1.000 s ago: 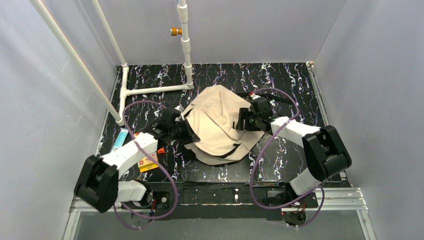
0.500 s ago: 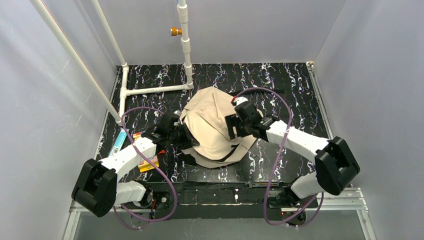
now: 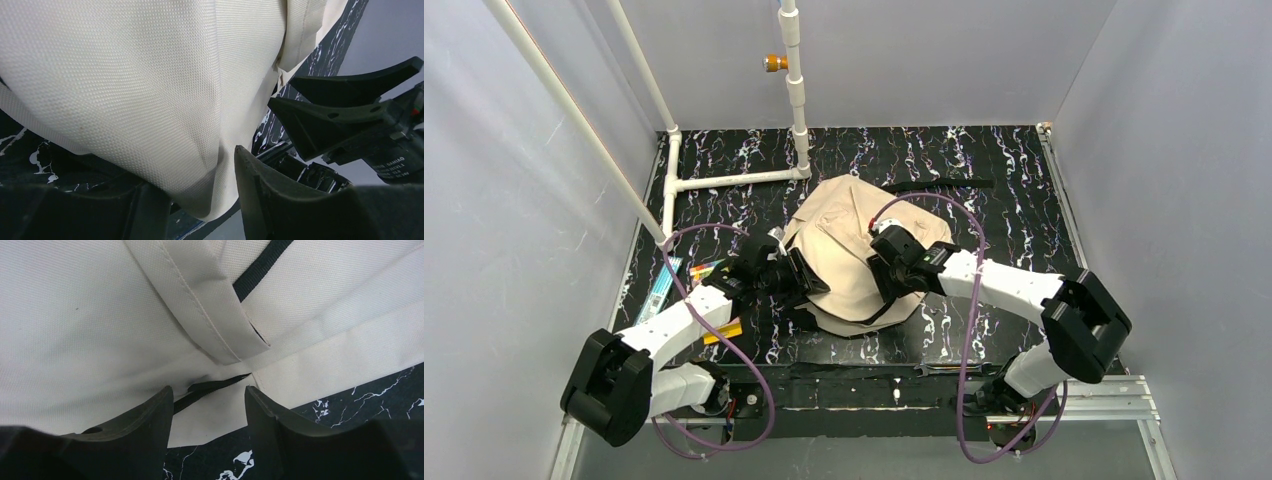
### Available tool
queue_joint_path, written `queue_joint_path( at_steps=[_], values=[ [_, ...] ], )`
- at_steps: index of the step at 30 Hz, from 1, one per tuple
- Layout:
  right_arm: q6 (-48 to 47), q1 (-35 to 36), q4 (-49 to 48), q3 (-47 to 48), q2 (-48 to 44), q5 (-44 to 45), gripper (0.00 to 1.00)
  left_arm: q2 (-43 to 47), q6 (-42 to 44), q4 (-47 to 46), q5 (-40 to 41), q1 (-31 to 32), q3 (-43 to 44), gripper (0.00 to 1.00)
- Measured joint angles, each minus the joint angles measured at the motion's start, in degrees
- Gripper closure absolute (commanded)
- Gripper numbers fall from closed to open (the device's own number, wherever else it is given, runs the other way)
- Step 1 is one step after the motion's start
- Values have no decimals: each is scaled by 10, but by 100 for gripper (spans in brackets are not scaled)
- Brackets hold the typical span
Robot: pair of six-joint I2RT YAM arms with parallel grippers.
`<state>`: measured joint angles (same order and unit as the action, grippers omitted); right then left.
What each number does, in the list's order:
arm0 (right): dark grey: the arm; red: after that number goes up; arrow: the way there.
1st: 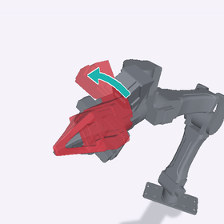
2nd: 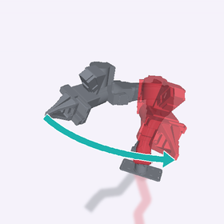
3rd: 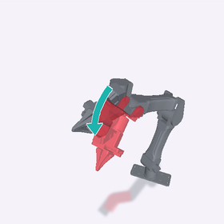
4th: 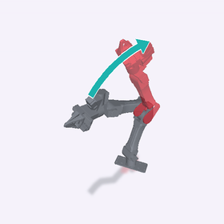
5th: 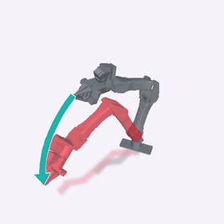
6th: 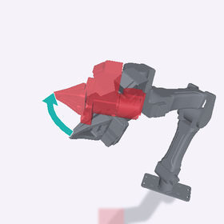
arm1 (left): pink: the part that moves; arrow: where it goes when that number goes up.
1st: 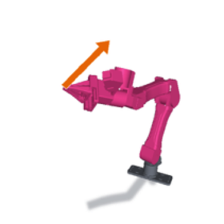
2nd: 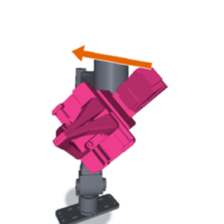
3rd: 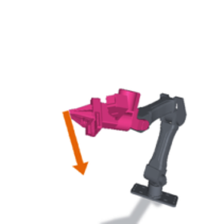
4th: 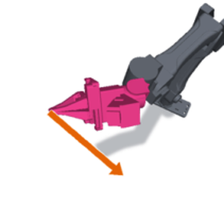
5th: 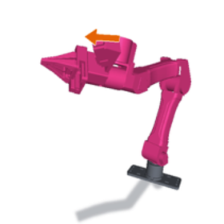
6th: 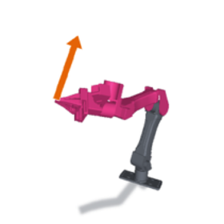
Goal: Pack the student bag
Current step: Zip the student bag at the center of the board.
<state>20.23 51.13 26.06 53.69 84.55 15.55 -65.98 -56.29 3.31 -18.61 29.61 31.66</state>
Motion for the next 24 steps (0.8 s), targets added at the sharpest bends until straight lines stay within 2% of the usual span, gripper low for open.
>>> queue_joint_path(
  at_steps=[6, 10, 12, 16, 24],
  values=[
    [10, 6, 1, 0, 30, 19, 45, 5, -5, -3, -1, 0, -2, 55],
    [9, 11, -2, -1, 37, 46, 54, 9, -6, -5, -1, 0, -5, 51],
    [7, 12, -5, -1, 38, 59, 63, 11, -8, -10, -1, 0, -12, 48],
    [2, 16, -6, -1, 38, 87, 97, 33, -9, -8, -1, 0, -37, 39],
    [-12, 16, 0, -15, 15, 104, 99, 138, 29, 84, 17, 2, -37, 31]
  ],
)
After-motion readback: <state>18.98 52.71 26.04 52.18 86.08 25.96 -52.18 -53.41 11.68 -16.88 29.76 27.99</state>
